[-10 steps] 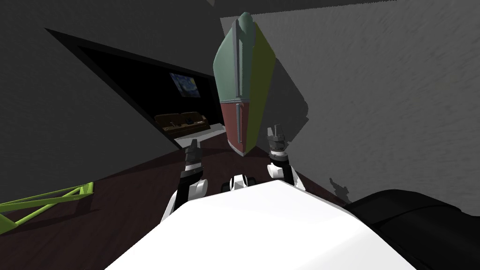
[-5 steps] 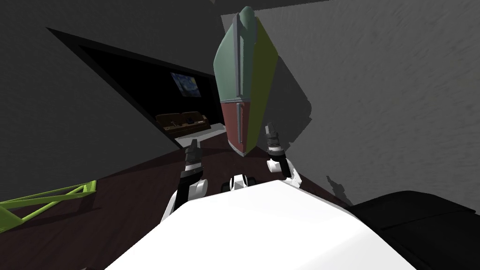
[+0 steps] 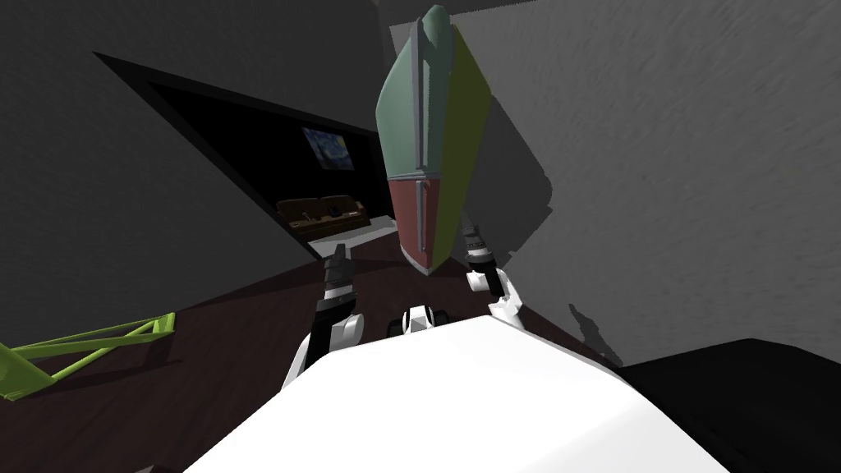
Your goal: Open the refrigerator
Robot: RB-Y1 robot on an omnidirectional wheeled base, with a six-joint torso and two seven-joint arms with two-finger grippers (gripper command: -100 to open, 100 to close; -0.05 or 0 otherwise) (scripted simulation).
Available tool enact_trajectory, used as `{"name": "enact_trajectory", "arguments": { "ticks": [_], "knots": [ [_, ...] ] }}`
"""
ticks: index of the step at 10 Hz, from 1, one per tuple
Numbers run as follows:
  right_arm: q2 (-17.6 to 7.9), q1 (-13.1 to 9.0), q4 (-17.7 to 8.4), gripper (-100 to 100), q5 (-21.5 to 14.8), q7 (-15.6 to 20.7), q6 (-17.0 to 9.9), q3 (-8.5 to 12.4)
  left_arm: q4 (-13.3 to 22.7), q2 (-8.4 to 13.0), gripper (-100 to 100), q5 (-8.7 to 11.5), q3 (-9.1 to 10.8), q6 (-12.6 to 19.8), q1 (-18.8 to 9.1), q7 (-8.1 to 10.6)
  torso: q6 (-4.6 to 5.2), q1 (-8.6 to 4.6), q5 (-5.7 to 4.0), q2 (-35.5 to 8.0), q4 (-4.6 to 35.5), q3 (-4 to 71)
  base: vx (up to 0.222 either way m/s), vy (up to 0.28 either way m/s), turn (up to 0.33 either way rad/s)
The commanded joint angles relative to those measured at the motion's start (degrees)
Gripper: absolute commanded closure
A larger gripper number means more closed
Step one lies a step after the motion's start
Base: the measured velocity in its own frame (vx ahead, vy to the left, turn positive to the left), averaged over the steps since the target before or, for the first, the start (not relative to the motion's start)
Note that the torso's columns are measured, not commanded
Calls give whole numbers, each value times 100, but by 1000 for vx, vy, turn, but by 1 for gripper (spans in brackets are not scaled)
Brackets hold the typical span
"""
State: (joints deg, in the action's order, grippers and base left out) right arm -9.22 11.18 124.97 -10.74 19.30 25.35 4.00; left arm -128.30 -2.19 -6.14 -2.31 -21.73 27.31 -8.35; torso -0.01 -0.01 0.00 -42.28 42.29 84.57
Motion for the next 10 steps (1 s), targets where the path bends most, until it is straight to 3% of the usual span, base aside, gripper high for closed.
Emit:
{"name": "enact_trajectory", "arguments": {
  "ticks": [1, 2, 3, 4, 5, 6, 7, 8, 9, 10],
  "knots": [
    [-73, -382, -167, -100, -165, 403, -362, 107, 0, 0, 0, 0, 0, 0, 0, 0, 2, 1, 0, -2, 0, -1, 30, -8, 36],
    [-73, -419, -167, -100, -165, 467, -362, 107, 0, 0, 0, 0, 0, 0, 0, 0, 0, 1, 0, 2, -1, 1, 28, -7, 23],
    [-123, -649, -307, -100, -276, 681, -587, 194, 0, 0, 0, 0, 0, 0, 0, 0, 2, 1, 0, -1, 0, 0, 30, -4, 33],
    [-123, -713, -307, -100, -276, 766, -596, 194, 0, 0, 0, 0, 0, 0, 0, 0, 0, 2, 0, 2, 0, 1, 25, -3, 27],
    [-170, -954, -452, -100, -391, 965, -838, 284, 0, 0, 0, 0, 0, 0, 0, 0, 2, 2, 0, -2, 0, -1, 32, 0, 40],
    [-170, -1018, -452, -100, -391, 1078, -838, 284, 0, 0, 0, 0, 0, 0, 0, 0, 0, 3, 1, 1, 0, 1, 29, -4, 23],
    [-216, -1250, -601, -100, -509, 1273, -1086, 376, 0, 0, 0, 0, 0, 0, 0, 0, 2, 0, 0, -1, -1, 0, 34, -6, 45],
    [-216, -1332, -601, -100, -509, 1401, -1086, 376, 0, 0, 0, 0, 0, 0, 0, 0, 0, -1, -1, 2, -1, 1, 29, -4, 25],
    [-261, -1557, -756, -100, -630, 1580, -1328, 468, 0, 0, 0, 0, 0, 0, 0, 0, 1, 1, 0, -1, 0, 0, 36, -3, 51],
    [-261, -1653, -756, -100, -630, 1731, -1338, 468, 0, 0, 0, 0, 0, 0, 0, 0, 0, 1, 0, 1, 0, 1, 29, 0, 23]
  ]
}}
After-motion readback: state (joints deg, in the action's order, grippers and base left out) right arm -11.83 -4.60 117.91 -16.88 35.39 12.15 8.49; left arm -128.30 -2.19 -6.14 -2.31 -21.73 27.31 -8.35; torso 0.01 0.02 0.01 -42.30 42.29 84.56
